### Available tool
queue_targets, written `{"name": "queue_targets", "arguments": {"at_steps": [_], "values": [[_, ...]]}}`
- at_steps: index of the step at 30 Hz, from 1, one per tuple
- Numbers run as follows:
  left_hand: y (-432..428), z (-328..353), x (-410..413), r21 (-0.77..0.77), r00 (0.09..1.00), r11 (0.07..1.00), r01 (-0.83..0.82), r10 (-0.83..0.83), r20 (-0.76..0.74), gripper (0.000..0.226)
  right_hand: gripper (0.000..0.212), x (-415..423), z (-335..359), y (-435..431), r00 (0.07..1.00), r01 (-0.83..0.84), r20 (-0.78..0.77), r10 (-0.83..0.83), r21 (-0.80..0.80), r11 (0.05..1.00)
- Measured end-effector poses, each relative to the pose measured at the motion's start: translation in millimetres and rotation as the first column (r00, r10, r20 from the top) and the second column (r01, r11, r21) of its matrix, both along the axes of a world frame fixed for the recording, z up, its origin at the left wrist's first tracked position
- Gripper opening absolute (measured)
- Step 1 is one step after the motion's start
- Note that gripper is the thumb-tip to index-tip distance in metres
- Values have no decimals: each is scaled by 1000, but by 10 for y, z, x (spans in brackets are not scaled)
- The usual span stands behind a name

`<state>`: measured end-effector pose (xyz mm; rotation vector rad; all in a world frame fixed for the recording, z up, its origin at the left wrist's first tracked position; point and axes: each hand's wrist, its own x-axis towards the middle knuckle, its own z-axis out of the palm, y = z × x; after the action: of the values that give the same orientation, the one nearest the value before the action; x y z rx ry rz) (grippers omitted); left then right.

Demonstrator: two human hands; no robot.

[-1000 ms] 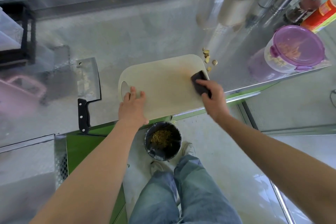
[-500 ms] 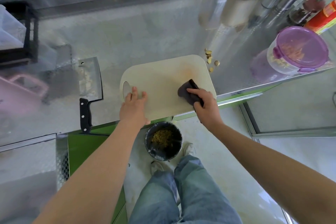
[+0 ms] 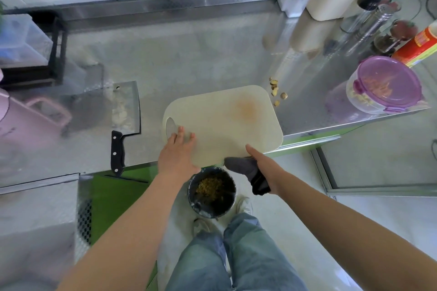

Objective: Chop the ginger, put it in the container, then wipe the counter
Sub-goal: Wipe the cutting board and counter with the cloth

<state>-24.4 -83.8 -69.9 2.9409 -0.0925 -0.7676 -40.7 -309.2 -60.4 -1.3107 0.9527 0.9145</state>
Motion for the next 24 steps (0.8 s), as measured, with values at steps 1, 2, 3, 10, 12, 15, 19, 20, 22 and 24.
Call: {"name": "queue_targets", "arguments": {"at_steps": [1,2,3,10,12,15,19,20,22,24], "values": [[6,-1,-34,3,1000,1000,1,-1,9,86,46,11,-8,37,999,45,10,-45,21,999],[9,17,-61,-9,1000,1000,-2,2,27,78,41,15,-18,68,997,66,41,-66,18,998],[18,48,-87,-34,997,999,-24,26,67,68,38,18,-16,94,993,79,85,-79,8,997],[307,160,-159,-591,498,456,-666,861,104,49,22,153,227,53,925,30,380,-32,10,999],[369,214,-153,-674,219,-122,-728,891,-398,37,22,207,361,117,905,-42,424,21,38,998],[496,326,-196,-606,32,-431,-668,797,-603,37,23,312,502,326,871,-132,481,102,29,991],[717,360,-298,-718,5,-423,-553,860,-510,26,18,420,476,678,806,-196,572,152,15,980],[766,371,-331,-732,-27,-428,-530,871,-490,23,19,426,451,755,810,-192,569,143,26,981],[875,363,-392,-726,-129,-529,-439,837,-532,18,22,409,410,867,823,-180,553,130,36,983],[995,352,-425,-694,-193,-651,-308,757,-624,17,22,380,370,946,839,-166,531,120,39,985]]}}
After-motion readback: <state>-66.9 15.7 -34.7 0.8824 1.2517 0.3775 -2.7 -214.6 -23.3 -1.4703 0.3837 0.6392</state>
